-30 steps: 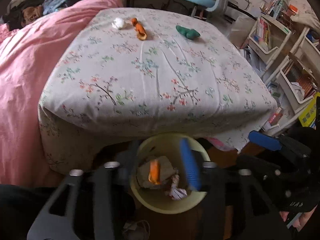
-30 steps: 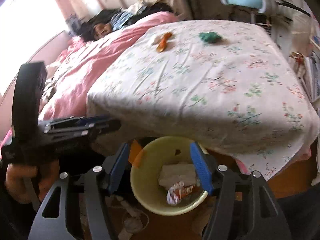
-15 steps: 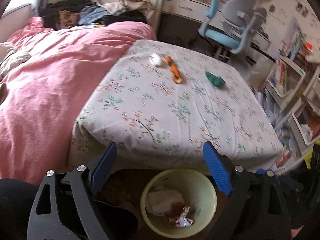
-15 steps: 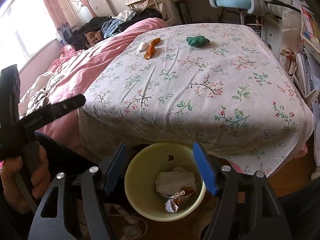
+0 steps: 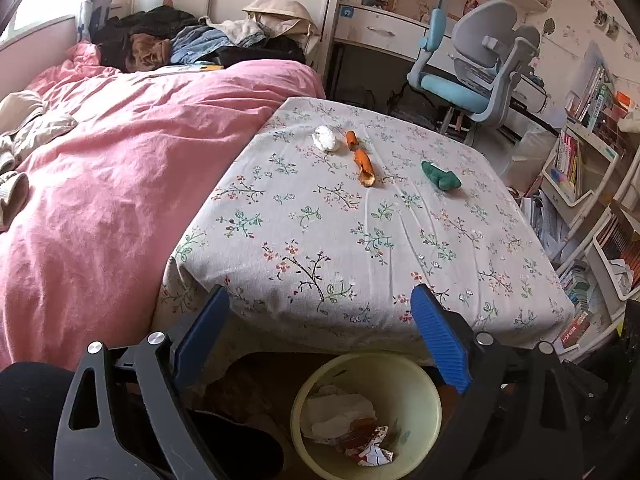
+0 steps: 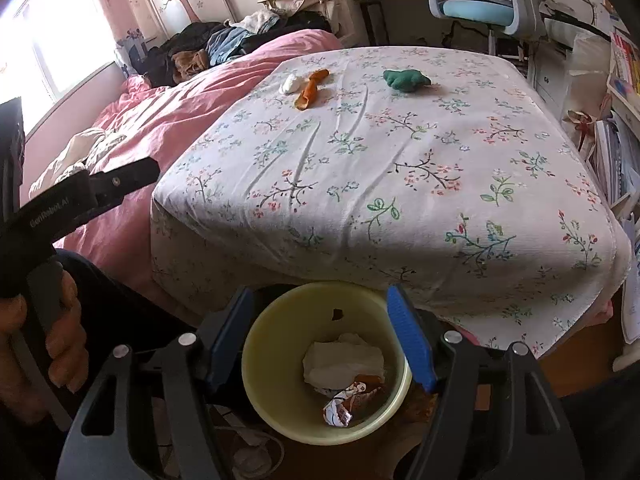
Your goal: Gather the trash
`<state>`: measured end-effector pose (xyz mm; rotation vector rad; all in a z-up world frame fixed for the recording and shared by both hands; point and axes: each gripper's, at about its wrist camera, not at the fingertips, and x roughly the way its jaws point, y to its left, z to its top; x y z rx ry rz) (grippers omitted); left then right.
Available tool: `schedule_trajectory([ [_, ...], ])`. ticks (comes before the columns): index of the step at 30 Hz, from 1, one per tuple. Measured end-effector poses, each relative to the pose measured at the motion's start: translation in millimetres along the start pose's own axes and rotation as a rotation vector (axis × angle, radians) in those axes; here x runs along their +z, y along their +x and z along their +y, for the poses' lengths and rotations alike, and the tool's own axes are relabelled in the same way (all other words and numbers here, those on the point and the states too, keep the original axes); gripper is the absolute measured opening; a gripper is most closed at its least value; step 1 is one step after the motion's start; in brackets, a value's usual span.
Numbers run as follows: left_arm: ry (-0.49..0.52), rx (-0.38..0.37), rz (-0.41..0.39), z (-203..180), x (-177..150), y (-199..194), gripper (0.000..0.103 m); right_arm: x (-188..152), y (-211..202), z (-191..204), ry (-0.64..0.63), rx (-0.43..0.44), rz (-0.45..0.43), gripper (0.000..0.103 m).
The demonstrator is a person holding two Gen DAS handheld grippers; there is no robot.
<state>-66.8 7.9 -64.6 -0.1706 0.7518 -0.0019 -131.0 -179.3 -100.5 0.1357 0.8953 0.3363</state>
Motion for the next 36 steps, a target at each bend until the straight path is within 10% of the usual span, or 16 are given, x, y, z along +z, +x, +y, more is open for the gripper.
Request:
schedule_trajectory([
  [36, -0.004, 0.019, 0.009, 2.3, 0.4, 3.3, 0.089, -1.6, 4.5, 4.1, -0.015, -0.002, 0.018, 0.068],
])
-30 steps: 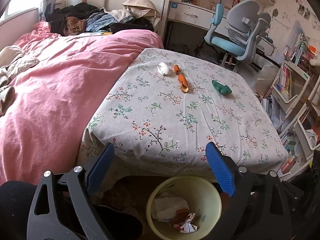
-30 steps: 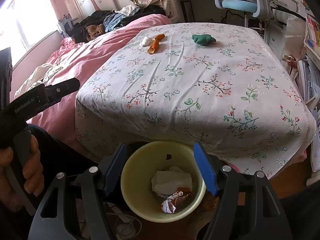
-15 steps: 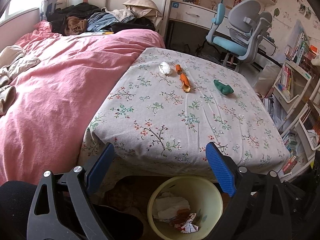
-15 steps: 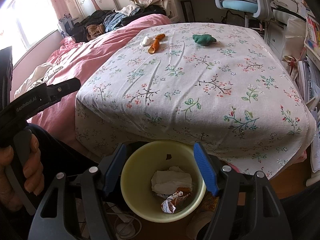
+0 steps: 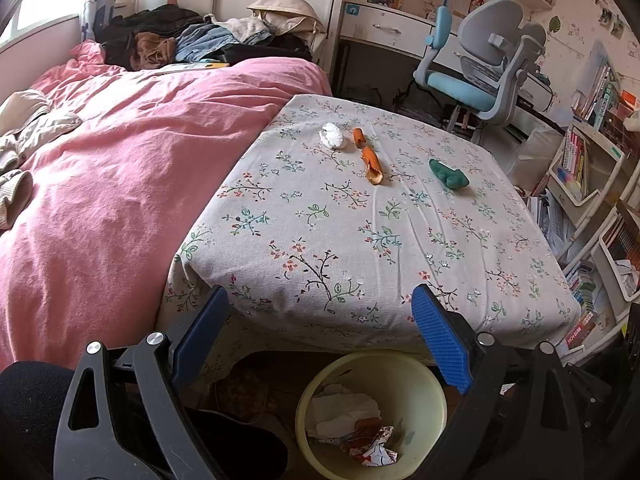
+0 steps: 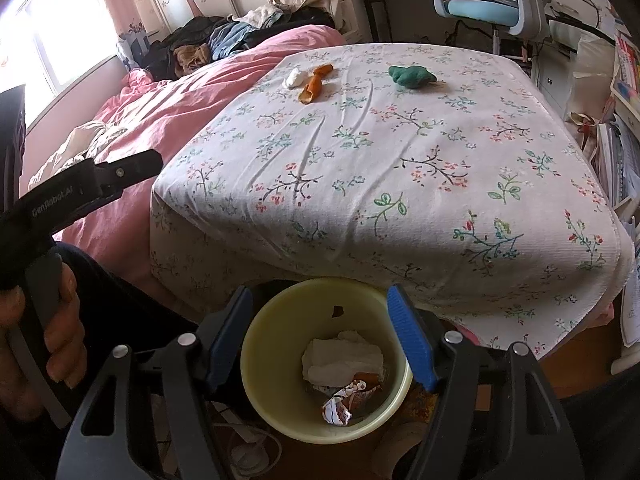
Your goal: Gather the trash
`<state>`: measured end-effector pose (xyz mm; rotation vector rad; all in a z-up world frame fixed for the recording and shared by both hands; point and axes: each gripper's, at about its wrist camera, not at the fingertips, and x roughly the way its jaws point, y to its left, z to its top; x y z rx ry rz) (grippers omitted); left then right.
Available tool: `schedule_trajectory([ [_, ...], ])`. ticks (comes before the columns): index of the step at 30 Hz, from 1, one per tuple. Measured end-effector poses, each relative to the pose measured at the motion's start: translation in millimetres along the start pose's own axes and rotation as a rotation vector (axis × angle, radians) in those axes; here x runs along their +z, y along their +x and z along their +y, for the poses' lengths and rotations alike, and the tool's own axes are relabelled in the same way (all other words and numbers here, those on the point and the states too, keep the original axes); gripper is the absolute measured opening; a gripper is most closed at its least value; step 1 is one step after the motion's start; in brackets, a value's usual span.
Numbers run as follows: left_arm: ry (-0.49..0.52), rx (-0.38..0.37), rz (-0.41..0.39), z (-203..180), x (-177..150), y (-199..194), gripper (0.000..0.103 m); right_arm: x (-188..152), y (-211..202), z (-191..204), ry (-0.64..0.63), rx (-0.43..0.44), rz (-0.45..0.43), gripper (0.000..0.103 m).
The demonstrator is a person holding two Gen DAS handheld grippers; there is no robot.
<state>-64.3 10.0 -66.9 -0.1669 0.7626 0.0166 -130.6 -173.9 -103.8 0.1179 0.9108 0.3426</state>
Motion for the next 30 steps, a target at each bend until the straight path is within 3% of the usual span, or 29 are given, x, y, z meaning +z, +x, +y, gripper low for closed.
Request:
schedule_trajectory([
  [30, -0.004, 0.002, 0.003, 0.1, 0.0, 2.4, 0.090, -1.5, 3.2, 2.3, -0.015, -0.005, 0.014, 0.068],
])
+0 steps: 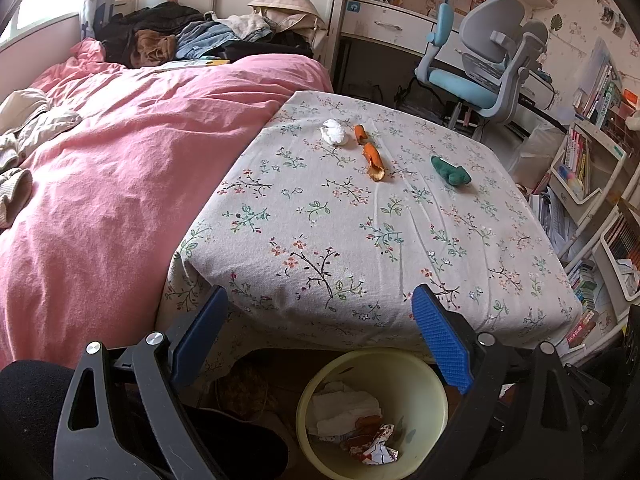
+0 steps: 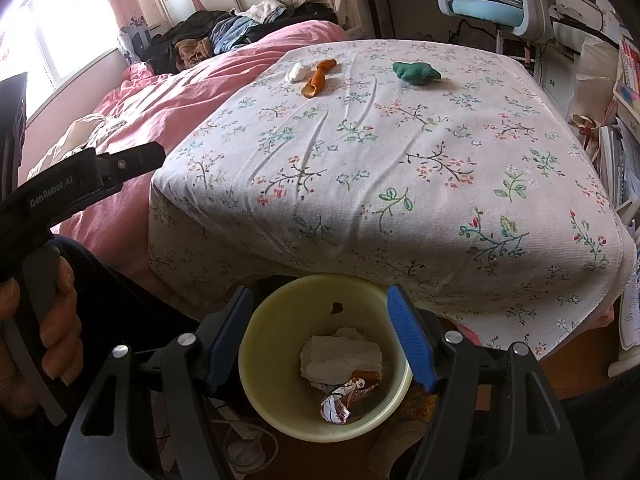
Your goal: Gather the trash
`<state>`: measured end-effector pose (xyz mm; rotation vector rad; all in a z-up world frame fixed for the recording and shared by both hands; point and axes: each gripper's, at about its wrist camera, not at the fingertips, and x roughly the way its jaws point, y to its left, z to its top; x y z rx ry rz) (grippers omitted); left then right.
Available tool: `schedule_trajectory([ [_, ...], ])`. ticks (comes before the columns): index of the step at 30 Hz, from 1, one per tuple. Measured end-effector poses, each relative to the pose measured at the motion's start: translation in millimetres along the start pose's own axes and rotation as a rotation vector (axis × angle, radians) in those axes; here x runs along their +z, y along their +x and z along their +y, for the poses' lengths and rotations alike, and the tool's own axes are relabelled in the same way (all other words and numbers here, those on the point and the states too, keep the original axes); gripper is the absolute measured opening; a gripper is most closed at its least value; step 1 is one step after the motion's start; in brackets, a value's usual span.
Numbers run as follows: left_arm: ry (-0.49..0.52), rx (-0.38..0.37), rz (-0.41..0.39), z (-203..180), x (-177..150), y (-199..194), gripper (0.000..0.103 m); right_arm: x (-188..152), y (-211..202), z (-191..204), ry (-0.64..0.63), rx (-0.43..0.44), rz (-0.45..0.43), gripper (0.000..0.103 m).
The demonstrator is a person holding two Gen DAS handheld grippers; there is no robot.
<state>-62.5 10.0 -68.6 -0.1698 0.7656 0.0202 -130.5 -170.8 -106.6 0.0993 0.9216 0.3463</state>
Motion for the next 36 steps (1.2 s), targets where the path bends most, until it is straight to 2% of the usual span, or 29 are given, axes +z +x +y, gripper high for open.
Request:
schedule_trajectory([
  [19, -0.020, -0.008, 0.001, 5.7, 2.9, 0.7, 0.090, 3.5, 0.8, 3.0, -0.011, 0.006, 0.000, 0.068],
  [22, -0.081, -0.026, -0.006, 21.5, 16.9, 1.4, 0.090, 19.4, -2.1, 10.0, -0.039, 0.013, -0.020, 0.068],
  [27, -0.119, 0.013, -0.050, 43.0, 56.4, 8.8, 0.090, 61.2, 1.9, 19.0, -0.102, 0.015, -0.065, 0.069],
  [32, -0.126, 0.052, -0.046, 49.4, 91.1, 35.9, 0.090, 102.3, 30.4, 17.1, -0.125, -0.002, -0.046, 0.069],
  [36, -0.115, 0.050, -0.036, 46.4, 123.1, 62.7, 0.090, 133.5, 56.9, 20.0, -0.141, 0.002, -0.031, 0.069],
])
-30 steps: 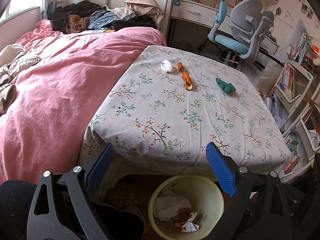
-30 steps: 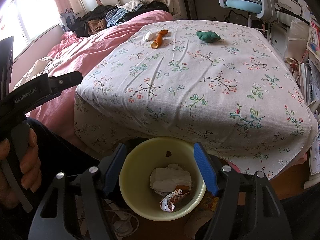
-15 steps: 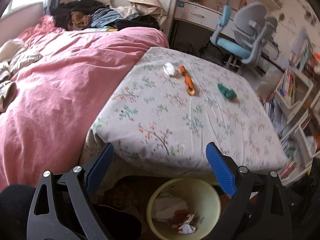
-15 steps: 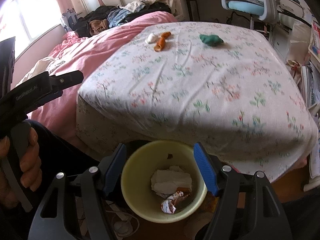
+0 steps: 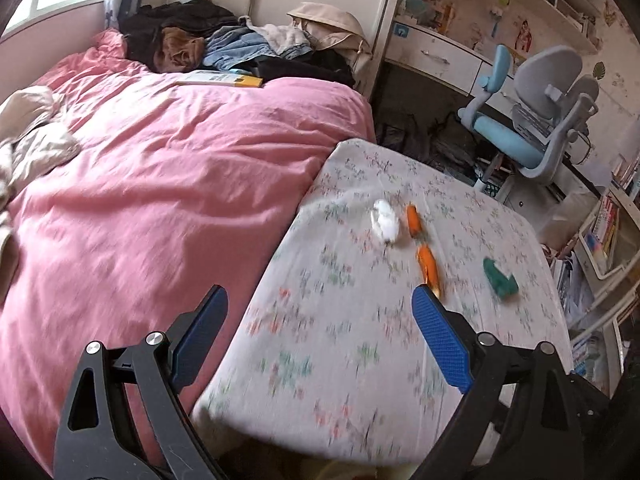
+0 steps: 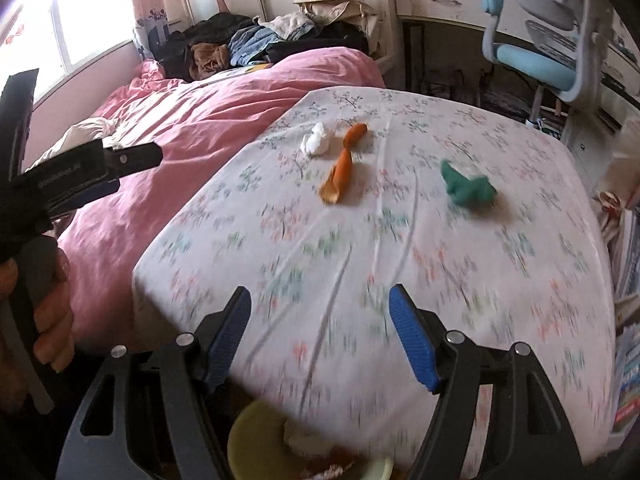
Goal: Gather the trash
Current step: 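Grasp an orange peel with the right tool while the left tool grasps the white tissue, then lift the peel with the right tool while the left tool lifts the tissue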
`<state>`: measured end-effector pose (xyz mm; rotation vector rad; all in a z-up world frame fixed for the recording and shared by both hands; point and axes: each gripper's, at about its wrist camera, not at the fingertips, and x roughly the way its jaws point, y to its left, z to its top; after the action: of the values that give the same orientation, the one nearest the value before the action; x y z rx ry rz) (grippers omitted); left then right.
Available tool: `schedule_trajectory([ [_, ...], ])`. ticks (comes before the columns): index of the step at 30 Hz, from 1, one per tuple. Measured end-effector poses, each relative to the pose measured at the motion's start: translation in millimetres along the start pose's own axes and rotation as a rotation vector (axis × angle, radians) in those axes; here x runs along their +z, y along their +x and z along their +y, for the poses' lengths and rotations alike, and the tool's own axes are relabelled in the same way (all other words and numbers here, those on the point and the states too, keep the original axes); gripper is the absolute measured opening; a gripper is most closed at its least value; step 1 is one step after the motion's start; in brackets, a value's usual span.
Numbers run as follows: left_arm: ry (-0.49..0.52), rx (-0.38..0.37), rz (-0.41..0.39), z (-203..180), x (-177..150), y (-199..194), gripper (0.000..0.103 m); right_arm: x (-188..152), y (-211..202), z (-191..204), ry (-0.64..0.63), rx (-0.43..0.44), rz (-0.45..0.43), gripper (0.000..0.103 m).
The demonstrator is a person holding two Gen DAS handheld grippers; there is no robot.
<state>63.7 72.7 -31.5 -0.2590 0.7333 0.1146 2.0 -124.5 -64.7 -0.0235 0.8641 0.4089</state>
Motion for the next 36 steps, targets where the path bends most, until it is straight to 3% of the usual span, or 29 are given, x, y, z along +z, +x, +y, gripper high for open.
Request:
schedule_trajectory([
  [7, -0.005, -0.008, 0.042, -12.5, 46.5, 60.7, 0.090, 49.6, 62.3, -2.9, 0.008, 0.007, 0.035, 0.056],
  [11, 0.046, -0.020, 0.076, -33.2, 60.3, 95.9, 0.090, 69.6, 90.7, -15.0, 0.050, 0.002, 0.045, 0.052],
  [18, 0.168, -0.006, 0.141, -69.3, 66.9, 159.4, 0.090, 74.6, 106.1, -20.5, -0.011, -0.011, 0.070, 0.022],
  [21, 0.220, 0.010, 0.173, -79.7, 64.8, 182.7, 0.088, 69.2, 99.7, -25.0, -0.041, 0.003, 0.087, 0.021],
  [24, 0.245, -0.004, 0.219, -85.0, 61.9, 200.1, 0.069, 64.0, 91.0, -31.5, -0.061, 0.026, 0.118, 0.020],
  [27, 0.305, -0.001, 0.202, -91.9, 58.9, 204.3, 0.048, 57.7, 83.6, -36.0, -0.036, 0.052, 0.141, 0.020],
  [28, 0.324, -0.016, 0.199, -94.3, 57.6, 203.0, 0.028, 55.4, 79.8, -38.8, -0.017, 0.063, 0.146, 0.020],
  [29, 0.319, -0.042, 0.208, -94.2, 57.6, 201.2, 0.023, 53.4, 76.4, -40.6, -0.003, 0.072, 0.147, 0.020],
  [36, 0.287, -0.101, 0.186, -82.8, 52.3, 158.5, 0.020, 37.1, 30.8, -42.7, 0.063, 0.109, 0.072, 0.019],
])
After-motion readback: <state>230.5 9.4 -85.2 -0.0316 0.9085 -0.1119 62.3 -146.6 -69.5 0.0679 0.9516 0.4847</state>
